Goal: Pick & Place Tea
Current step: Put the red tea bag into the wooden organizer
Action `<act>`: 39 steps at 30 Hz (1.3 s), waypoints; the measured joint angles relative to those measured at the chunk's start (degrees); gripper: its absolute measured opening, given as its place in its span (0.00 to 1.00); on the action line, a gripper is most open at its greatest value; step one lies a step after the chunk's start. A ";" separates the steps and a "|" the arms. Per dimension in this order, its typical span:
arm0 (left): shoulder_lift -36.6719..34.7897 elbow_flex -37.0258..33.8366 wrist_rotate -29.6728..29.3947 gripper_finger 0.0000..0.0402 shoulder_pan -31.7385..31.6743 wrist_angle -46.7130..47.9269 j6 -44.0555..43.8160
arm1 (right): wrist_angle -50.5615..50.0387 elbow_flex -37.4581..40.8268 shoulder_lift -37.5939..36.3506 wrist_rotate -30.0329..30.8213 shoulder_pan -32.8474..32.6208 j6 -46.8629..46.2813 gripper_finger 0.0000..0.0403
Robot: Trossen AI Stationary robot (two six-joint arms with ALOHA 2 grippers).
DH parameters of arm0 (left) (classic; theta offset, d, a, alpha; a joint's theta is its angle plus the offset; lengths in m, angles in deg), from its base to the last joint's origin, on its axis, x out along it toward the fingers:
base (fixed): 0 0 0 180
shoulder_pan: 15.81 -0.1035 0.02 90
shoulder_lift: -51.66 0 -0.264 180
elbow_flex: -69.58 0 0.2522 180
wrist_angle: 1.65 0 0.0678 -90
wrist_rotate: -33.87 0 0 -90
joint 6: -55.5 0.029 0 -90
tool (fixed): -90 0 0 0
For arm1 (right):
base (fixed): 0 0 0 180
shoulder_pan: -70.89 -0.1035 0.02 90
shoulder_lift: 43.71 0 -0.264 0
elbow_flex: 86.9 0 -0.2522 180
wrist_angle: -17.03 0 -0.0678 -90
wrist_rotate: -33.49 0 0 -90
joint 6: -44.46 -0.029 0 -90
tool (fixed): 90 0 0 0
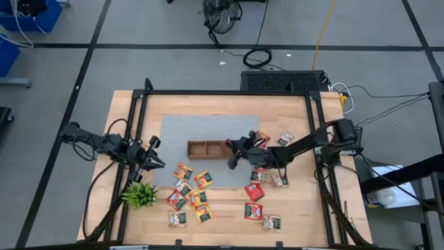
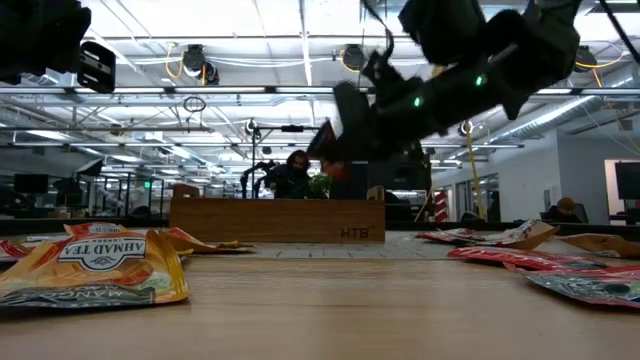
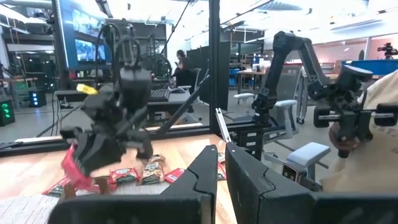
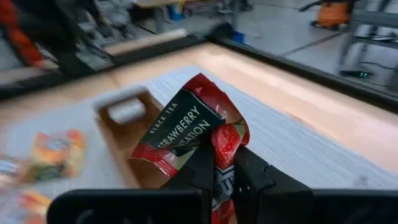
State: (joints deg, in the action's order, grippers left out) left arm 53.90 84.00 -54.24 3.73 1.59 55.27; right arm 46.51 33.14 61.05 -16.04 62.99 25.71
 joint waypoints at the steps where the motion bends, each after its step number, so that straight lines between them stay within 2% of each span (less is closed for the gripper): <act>1: -0.02 0.00 0.02 0.09 -0.01 -0.02 0.00 | 0.43 -0.07 0.67 0.19 0.01 0.01 0.04; 15: 0.00 0.00 0.02 0.09 0.01 0.02 0.00 | -0.10 -0.16 3.64 -0.15 0.42 -1.58 0.05; 22: -0.02 0.00 0.02 0.09 0.00 0.00 0.00 | -0.58 -0.19 3.97 -1.54 0.87 -1.29 0.21; 31: 0.00 0.00 0.02 0.09 0.01 0.00 0.00 | -0.57 -0.19 3.95 -1.47 1.64 0.83 0.36; 35: 0.00 0.00 0.02 0.09 -0.01 0.00 0.00 | 0.25 -0.19 3.63 -1.29 1.77 6.36 0.42; 39: -0.02 0.00 0.02 0.09 0.01 0.00 0.00 | -0.70 -0.16 0.08 -1.57 1.94 17.63 0.47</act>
State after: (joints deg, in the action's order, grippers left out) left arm 53.88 84.00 -54.22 3.74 1.59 55.27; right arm 45.81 32.97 61.14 -17.61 64.92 43.34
